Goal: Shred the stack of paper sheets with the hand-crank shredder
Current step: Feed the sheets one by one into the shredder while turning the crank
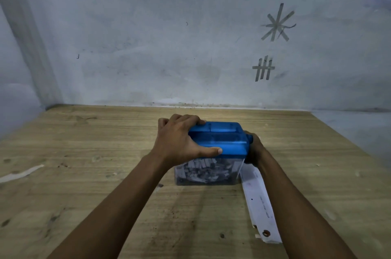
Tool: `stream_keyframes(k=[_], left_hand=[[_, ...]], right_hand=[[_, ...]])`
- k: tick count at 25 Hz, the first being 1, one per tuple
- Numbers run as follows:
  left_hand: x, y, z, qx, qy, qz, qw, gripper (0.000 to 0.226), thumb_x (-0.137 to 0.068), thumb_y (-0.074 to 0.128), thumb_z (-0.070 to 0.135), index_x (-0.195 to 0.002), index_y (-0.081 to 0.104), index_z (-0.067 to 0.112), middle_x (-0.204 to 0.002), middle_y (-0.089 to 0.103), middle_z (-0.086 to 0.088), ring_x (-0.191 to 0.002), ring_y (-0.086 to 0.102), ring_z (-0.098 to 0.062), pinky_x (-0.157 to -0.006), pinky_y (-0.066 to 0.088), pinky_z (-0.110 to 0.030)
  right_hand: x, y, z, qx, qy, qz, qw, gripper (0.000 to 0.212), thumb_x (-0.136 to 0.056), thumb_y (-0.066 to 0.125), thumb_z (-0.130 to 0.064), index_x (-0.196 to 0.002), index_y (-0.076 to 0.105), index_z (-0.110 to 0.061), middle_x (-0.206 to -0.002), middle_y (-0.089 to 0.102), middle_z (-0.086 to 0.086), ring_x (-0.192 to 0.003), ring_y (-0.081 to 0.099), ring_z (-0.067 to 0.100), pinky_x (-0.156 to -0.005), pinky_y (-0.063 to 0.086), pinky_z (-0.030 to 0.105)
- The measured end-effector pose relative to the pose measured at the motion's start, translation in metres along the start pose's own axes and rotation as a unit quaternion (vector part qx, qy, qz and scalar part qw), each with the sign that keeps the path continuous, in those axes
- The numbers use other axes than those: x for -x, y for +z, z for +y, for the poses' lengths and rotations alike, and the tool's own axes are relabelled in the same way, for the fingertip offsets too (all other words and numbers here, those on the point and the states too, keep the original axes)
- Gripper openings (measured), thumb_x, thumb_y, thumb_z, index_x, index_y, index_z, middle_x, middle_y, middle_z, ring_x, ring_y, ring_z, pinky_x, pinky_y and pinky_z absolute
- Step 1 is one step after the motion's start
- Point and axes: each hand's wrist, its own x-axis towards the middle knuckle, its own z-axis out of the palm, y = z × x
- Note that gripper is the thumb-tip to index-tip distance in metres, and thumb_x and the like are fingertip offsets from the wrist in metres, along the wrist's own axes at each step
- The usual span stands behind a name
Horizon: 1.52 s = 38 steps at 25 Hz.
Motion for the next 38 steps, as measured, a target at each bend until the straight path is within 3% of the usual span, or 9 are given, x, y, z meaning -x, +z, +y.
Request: stream_keyframes(k=[6,13,17,19,21,23,27,30,38], left_hand=[[0.005,0.002,-0.001,-0.027,-0.02,0.024,0.999,0.094,-0.05,0.045,0.099,-0.121,0.062,0.04,-0.123,0.06,0.025,-0.118,0.047,-0.003,-0.089,0.026,-0.037],[0.006,0.002,-0.006,-0.119,0.02,0.03,0.992,0.092,-0.069,0.036,0.095,-0.133,0.062,0.035,-0.139,0.057,0.011,-0.13,0.046,-0.013,-0.098,0.029,-0.043],[0.025,0.012,0.011,-0.177,0.17,0.144,0.959,0.054,-0.086,0.053,0.059,-0.119,0.069,0.021,-0.131,0.061,-0.005,-0.122,0.055,-0.028,-0.094,0.032,-0.044],[0.04,0.023,0.033,-0.109,0.218,0.159,0.957,0.039,-0.087,0.057,0.046,-0.111,0.07,0.018,-0.118,0.063,-0.003,-0.107,0.058,-0.023,-0.085,0.039,-0.041],[0.052,0.039,0.053,-0.007,0.23,0.084,0.97,0.031,-0.088,0.059,0.045,-0.105,0.069,0.02,-0.107,0.063,0.004,-0.095,0.058,-0.015,-0.079,0.046,-0.042],[0.062,0.056,0.071,0.059,0.2,-0.061,0.976,0.038,-0.089,0.058,0.054,-0.114,0.068,0.027,-0.116,0.062,0.012,-0.106,0.057,-0.008,-0.092,0.047,-0.043],[0.083,0.093,0.095,0.025,0.142,-0.275,0.951,0.085,-0.085,0.047,0.081,-0.157,0.026,0.042,-0.163,0.012,0.027,-0.15,0.005,0.004,-0.122,0.008,-0.031],[0.093,0.114,0.096,-0.008,0.142,-0.304,0.942,0.082,-0.089,0.029,0.084,-0.159,0.009,0.045,-0.165,-0.009,0.025,-0.151,-0.015,0.002,-0.124,-0.007,-0.035],[0.089,0.121,0.092,0.075,0.106,-0.294,0.947,0.051,-0.097,0.046,0.059,-0.147,0.04,0.053,-0.158,0.012,0.036,-0.15,0.0,0.008,-0.122,-0.004,-0.025]], right_hand=[[0.025,-0.003,0.016,0.036,-0.012,0.062,0.997,0.041,-0.101,0.035,-0.01,-0.06,0.043,-0.013,-0.036,0.036,-0.002,-0.029,0.029,0.01,-0.039,0.019,0.018],[0.049,-0.027,0.036,0.211,-0.231,0.078,0.947,0.044,-0.108,0.037,-0.04,-0.083,0.063,-0.015,-0.076,0.07,0.002,-0.069,0.064,0.015,-0.065,0.046,0.033],[0.053,-0.067,0.044,0.226,-0.25,0.111,0.935,0.036,-0.106,0.043,-0.034,-0.088,0.067,-0.014,-0.086,0.071,0.001,-0.083,0.065,0.016,-0.077,0.05,0.034],[0.053,-0.093,0.058,0.24,-0.229,0.13,0.934,0.031,-0.104,0.048,-0.029,-0.086,0.068,-0.015,-0.085,0.072,0.001,-0.082,0.066,0.018,-0.073,0.049,0.032],[0.055,-0.111,0.075,0.245,-0.215,0.154,0.933,0.028,-0.101,0.053,-0.023,-0.083,0.069,-0.01,-0.081,0.072,0.004,-0.081,0.067,0.021,-0.069,0.046,0.03],[0.06,-0.117,0.083,0.208,-0.208,0.178,0.939,0.028,-0.099,0.056,-0.021,-0.079,0.071,-0.01,-0.077,0.073,0.001,-0.077,0.067,0.016,-0.066,0.045,0.027],[0.065,-0.117,0.087,0.199,-0.213,0.183,0.939,0.031,-0.099,0.057,-0.025,-0.073,0.071,-0.014,-0.071,0.072,-0.003,-0.071,0.066,0.01,-0.064,0.046,0.023],[0.066,-0.119,0.088,0.169,-0.206,0.189,0.945,0.031,-0.098,0.057,-0.026,-0.074,0.072,-0.013,-0.071,0.073,0.0,-0.068,0.067,0.01,-0.061,0.046,0.017],[0.064,-0.123,0.09,0.141,-0.196,0.192,0.951,0.033,-0.098,0.057,-0.026,-0.072,0.072,-0.012,-0.071,0.074,0.003,-0.059,0.062,0.002,-0.055,0.044,0.012]])
